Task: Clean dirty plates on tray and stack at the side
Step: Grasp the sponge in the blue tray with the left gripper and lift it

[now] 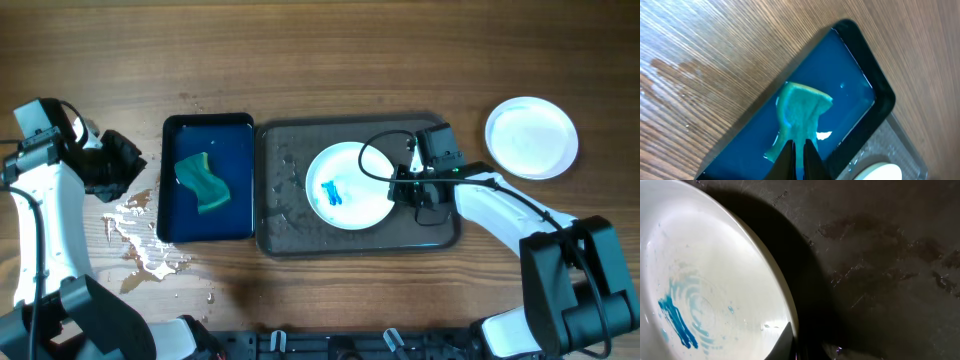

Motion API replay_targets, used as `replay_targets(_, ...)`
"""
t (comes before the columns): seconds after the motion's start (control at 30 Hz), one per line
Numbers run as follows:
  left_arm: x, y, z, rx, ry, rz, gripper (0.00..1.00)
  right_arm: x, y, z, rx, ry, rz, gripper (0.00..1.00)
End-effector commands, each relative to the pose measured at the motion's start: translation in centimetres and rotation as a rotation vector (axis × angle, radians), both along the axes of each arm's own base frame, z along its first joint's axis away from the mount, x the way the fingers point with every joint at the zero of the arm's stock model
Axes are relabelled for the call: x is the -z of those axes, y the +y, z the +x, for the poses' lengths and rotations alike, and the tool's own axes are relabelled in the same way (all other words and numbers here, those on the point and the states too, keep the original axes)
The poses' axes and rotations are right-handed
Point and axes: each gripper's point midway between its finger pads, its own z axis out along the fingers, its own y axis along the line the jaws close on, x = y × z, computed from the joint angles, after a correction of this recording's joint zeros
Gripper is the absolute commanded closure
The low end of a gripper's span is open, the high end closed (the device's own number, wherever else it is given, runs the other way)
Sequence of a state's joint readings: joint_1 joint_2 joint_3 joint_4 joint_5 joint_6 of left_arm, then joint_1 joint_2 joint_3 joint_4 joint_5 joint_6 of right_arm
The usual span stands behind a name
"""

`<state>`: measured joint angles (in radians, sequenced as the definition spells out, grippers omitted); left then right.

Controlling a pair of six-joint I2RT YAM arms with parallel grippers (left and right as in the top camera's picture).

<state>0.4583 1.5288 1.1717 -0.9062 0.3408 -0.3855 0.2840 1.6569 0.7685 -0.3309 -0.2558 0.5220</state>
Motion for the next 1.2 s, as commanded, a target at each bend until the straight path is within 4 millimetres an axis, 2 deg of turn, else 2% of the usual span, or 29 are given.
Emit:
replay_targets(0.0,0.7,-3.4,0.2,0.111,0.03,-0.061,0.91,2.4,-1.4,-1.3,0.001,0.062,-0.069,0.96)
replay_targets(0.03,1.5,-4.7,0.2,0.117,0.072,-0.082,0.74,2.4,-1.4,-1.3,0.002,0.063,-0.069,0.96)
replay_targets(0.07,2.4,-6.0,0.2,0.111,0.12,-0.107,0.49,2.4,-1.4,-1.3,0.002,0.064,-0.068,0.96)
replay_targets(0.17,5.6,-7.7,0.6,0.064,0.235,-0.084,0.4,2.3,-1.1,-1.5,-0.005,0.069,-0.046,0.96)
replay_targets(0.23,7.4,-7.6,0.2,-0.028,0.325,-0.021,0.34,2.3,-0.9,-1.6,-0.004,0.077,-0.039,0.96)
replay_targets(0.3,8.3,-7.7,-0.1,-0.104,0.374,0.04,0.36,2.3,-0.9,-1.7,-0.005,0.08,-0.035,0.96)
replay_targets(0.33,8.4,-7.8,-0.2,-0.144,0.388,0.065,0.43,2.3,-0.9,-1.7,-0.006,0.08,-0.035,0.96)
replay_targets(0.4,8.4,-7.6,-0.3,-0.182,0.393,0.116,0.41,2.3,-0.9,-1.7,-0.006,0.08,-0.035,0.96)
replay_targets(0.5,8.5,-6.6,-0.2,-0.184,0.388,0.182,0.44,2.3,-0.9,-1.7,-0.006,0.08,-0.035,0.96)
replay_targets(0.53,8.7,-6.1,0.2,-0.123,0.368,0.218,0.44,2.3,-0.9,-1.7,-0.005,0.08,-0.035,0.96)
replay_targets(0.63,9.2,-6.6,1.5,0.086,0.316,0.244,0.48,2.3,-0.9,-1.7,-0.009,0.079,-0.036,0.96)
replay_targets(0.67,9.4,-7.2,1.8,0.149,0.3,0.226,0.5,2.3,-0.9,-1.7,-0.009,0.08,-0.036,0.96)
replay_targets(0.73,9.8,-9.8,2.6,0.346,0.232,0.119,0.51,2.3,-0.9,-1.8,-0.009,0.084,-0.037,0.96)
replay_targets(0.77,9.8,-10.5,2.7,0.384,0.218,0.093,0.54,2.3,-0.9,-1.8,-0.01,0.084,-0.034,0.96)
replay_targets(0.87,9.8,-10.8,2.2,0.402,0.23,0.074,0.56,2.3,-0.7,-1.9,-0.013,0.088,-0.024,0.96)
replay_targets(0.93,9.8,-10.8,1.7,0.402,0.25,0.069,0.51,2.3,-0.7,-1.9,-0.013,0.09,-0.024,0.96)
replay_targets(1.07,10.4,-10.5,0.9,0.4,0.297,0.08,0.52,2.3,-0.7,-2.1,-0.013,0.097,-0.026,0.96)
replay_targets(1.13,11.2,-10.4,0.4,0.401,0.334,0.077,0.54,2.3,-0.7,-2.2,-0.015,0.102,-0.024,0.96)
replay_targets(1.17,11.6,-10.2,0.3,0.398,0.346,0.086,0.58,2.3,-0.7,-2.3,-0.016,0.104,-0.021,0.96)
